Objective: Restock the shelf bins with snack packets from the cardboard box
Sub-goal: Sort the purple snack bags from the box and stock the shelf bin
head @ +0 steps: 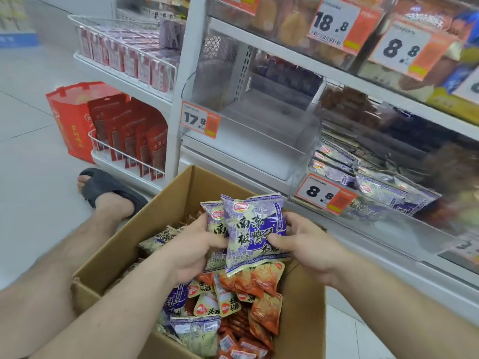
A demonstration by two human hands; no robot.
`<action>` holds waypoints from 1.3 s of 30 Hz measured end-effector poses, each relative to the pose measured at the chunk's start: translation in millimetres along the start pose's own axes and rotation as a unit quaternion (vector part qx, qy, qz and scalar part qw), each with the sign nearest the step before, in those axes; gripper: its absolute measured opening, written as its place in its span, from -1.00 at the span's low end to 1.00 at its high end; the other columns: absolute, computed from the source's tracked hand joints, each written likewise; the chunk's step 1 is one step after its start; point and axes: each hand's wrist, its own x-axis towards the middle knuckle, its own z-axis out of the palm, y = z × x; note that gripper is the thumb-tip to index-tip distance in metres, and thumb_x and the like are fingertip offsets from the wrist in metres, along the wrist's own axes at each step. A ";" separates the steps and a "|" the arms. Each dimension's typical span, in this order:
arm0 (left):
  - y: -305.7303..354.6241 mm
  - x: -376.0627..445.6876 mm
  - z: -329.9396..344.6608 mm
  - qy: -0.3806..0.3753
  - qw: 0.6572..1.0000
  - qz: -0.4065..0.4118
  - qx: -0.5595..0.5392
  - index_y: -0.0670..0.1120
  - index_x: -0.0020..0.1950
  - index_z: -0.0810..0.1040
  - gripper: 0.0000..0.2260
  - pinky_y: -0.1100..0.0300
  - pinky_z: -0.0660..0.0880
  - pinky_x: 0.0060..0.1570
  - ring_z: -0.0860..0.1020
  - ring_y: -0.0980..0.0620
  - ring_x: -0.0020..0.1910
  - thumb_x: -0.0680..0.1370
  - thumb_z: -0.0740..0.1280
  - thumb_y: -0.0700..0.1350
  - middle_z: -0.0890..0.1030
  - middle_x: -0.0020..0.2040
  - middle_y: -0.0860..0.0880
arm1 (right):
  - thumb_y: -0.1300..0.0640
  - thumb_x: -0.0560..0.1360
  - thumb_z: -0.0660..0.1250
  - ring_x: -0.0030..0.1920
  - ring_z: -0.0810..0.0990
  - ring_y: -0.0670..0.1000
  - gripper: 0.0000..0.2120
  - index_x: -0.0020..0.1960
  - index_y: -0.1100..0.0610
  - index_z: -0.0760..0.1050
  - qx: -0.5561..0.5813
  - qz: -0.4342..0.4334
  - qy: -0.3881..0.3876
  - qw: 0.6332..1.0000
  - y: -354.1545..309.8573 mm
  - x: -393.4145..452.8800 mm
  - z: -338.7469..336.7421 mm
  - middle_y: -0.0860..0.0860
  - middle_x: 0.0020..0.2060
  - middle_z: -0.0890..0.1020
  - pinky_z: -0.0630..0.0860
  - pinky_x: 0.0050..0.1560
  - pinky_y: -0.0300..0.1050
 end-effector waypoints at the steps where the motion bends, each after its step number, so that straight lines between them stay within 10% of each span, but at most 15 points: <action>1: -0.5 -1.7 2.7 -0.011 1.000 0.001 -0.017 -0.02 0.35 0.44 -0.31 -0.19 0.38 0.35 0.56 -0.20 0.25 0.29 0.27 -0.50 0.65 0.20 -0.16 | 0.40 0.55 0.29 0.03 0.70 0.09 -0.70 0.25 0.20 0.44 -0.002 0.000 0.010 1.000 0.5 -2.1 -0.1 0.10 0.02 0.72 0.59 0.09 -0.06; 8: 6.0 -9.0 28.5 -0.045 0.998 0.032 -0.025 -0.04 0.33 0.43 -0.23 -0.15 0.53 0.17 0.63 -0.20 0.15 0.15 0.58 -0.07 0.66 0.18 -0.17 | 0.37 0.52 0.37 -0.02 0.71 0.02 -0.69 0.21 0.17 0.46 -0.032 -0.012 0.046 0.998 0.5 -8.0 -0.8 0.05 0.00 0.71 0.62 0.04 -0.08; 14: 16.2 -1.7 43.8 -0.016 0.992 0.079 0.097 -0.04 0.32 0.40 -0.19 -0.09 0.59 0.10 0.69 -0.11 0.05 0.13 0.65 -0.21 0.70 0.08 -0.10 | 0.25 0.37 0.55 0.06 0.61 -0.17 -0.33 0.40 0.09 0.34 -0.193 -0.034 0.040 0.980 -18.0 -25.1 -30.0 -0.03 0.12 0.60 0.56 0.11 -0.18; 19: 30.9 7.0 64.0 -0.079 0.944 0.126 0.295 0.13 0.23 0.40 -0.37 0.23 0.59 -0.02 0.67 0.17 -0.01 0.31 0.60 -0.26 0.69 0.00 0.19 | -0.13 0.20 0.63 0.50 0.13 -0.15 0.19 0.59 -0.03 -0.04 -0.459 -0.152 0.083 0.871 -35.5 -41.7 -56.6 -0.15 0.51 0.17 0.14 0.50 -0.15; 23: 40.4 19.2 95.7 -0.128 0.890 0.165 0.406 0.18 0.26 0.35 -0.27 0.19 0.58 0.08 0.64 0.22 0.01 0.22 0.62 -0.16 0.66 0.03 0.20 | -0.23 0.11 0.64 0.50 0.20 -0.05 0.30 0.60 -0.01 -0.09 -0.570 -0.180 0.051 0.800 -35.7 -39.7 -60.7 -0.06 0.52 0.23 0.18 0.49 -0.10; 34: 50.8 54.9 167.9 -0.223 0.854 0.240 0.404 0.21 0.29 0.24 -0.22 -0.01 0.58 0.11 0.65 0.13 0.05 0.23 0.59 -0.12 0.62 0.09 0.12 | -0.02 0.13 0.66 0.02 0.55 -0.12 -0.14 0.35 -0.07 0.35 -0.521 -0.102 0.100 0.842 -51.0 -72.6 -121.2 -0.18 0.07 0.58 0.50 -0.01 -0.28; 39: 52.4 72.1 221.2 -0.193 0.860 0.303 0.362 0.16 0.33 0.23 -0.25 0.37 0.49 0.04 0.50 0.35 0.08 0.31 0.62 -0.03 0.41 0.20 0.16 | -0.20 0.12 0.56 -0.14 0.54 0.00 -0.42 0.01 -0.02 0.42 -0.662 -0.014 0.189 0.725 -89.5 -99.7 -162.3 -0.09 -0.12 0.58 0.55 -0.15 -0.02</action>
